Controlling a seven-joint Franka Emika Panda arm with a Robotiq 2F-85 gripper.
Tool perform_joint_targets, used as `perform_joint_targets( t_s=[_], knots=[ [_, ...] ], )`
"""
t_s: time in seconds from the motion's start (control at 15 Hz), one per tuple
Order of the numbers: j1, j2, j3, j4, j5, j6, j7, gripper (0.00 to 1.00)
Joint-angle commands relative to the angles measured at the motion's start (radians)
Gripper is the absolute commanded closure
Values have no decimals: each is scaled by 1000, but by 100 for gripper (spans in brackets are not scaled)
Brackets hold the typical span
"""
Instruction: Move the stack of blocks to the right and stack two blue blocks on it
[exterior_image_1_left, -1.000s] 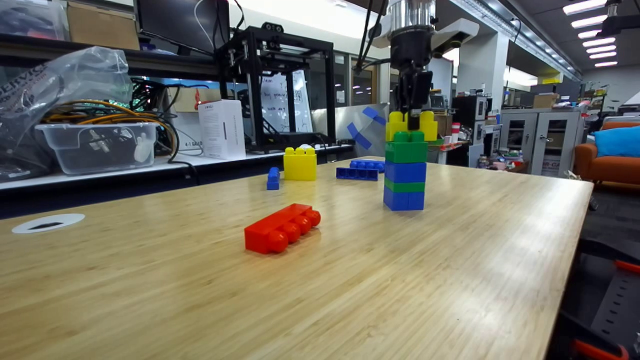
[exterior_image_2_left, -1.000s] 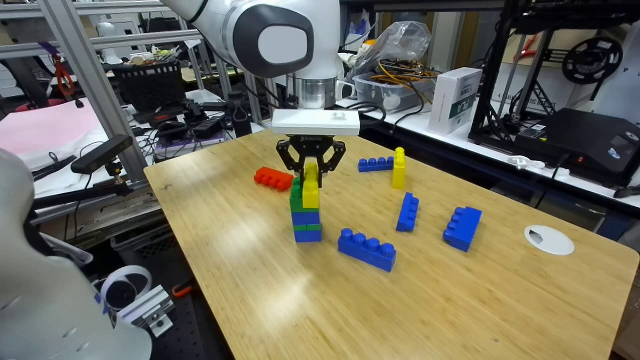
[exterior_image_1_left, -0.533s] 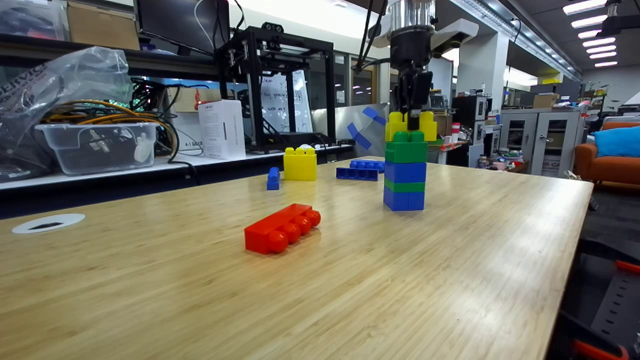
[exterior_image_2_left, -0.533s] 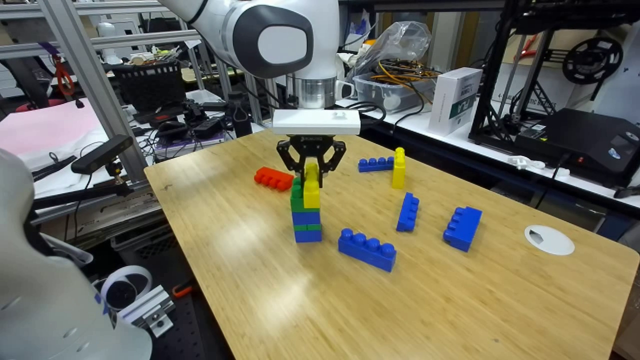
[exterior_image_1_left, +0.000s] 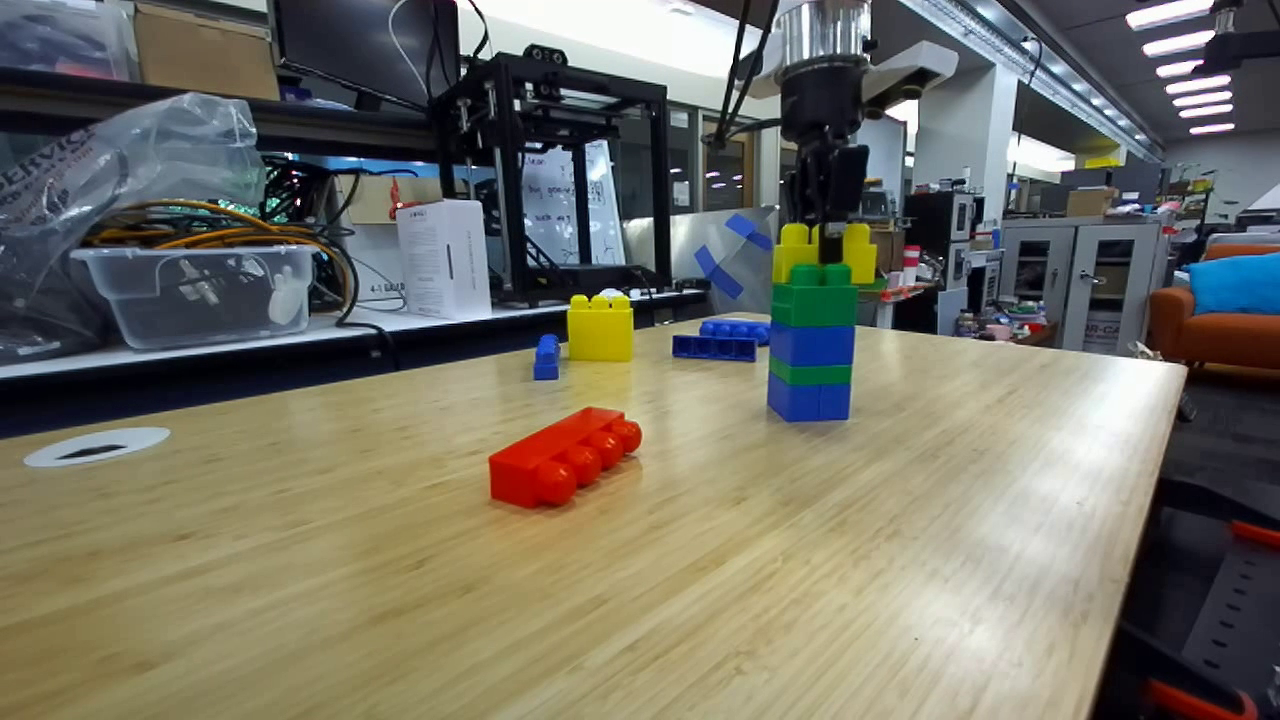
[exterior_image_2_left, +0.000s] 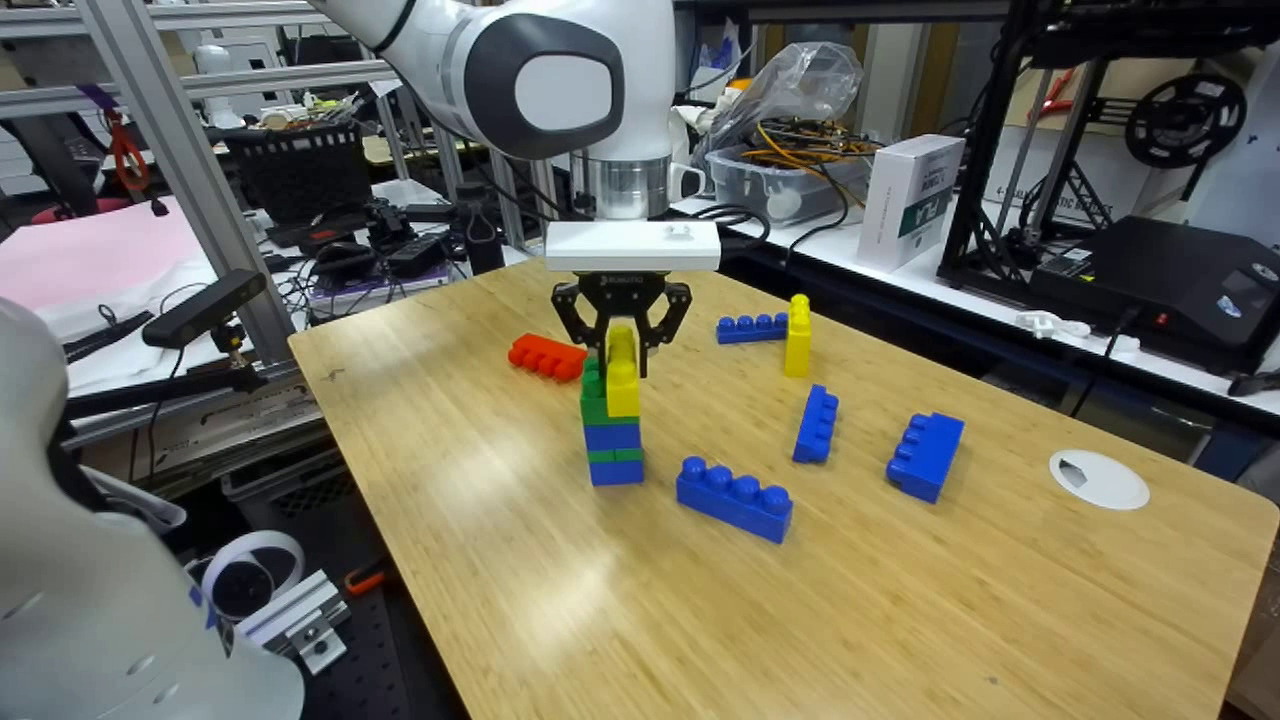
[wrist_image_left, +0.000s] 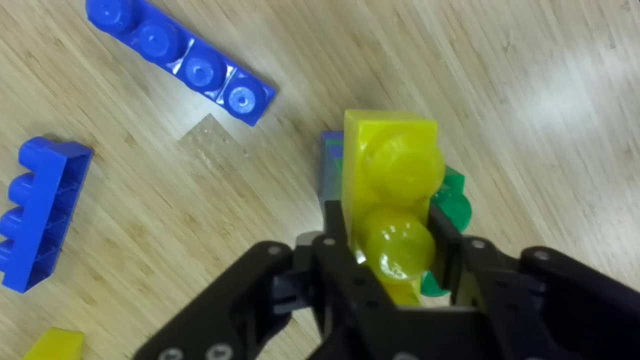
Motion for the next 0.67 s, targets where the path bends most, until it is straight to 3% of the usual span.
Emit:
perform_joint_targets(
  t_s=[0.0, 0.27, 0.6],
  knots=[
    [18, -9, -15, -27, -15, 32, -25, 25],
    [33, -38, -12, -26, -6, 12, -40, 1],
    [60, -124, -30, -16, -2, -19, -110, 0]
  ],
)
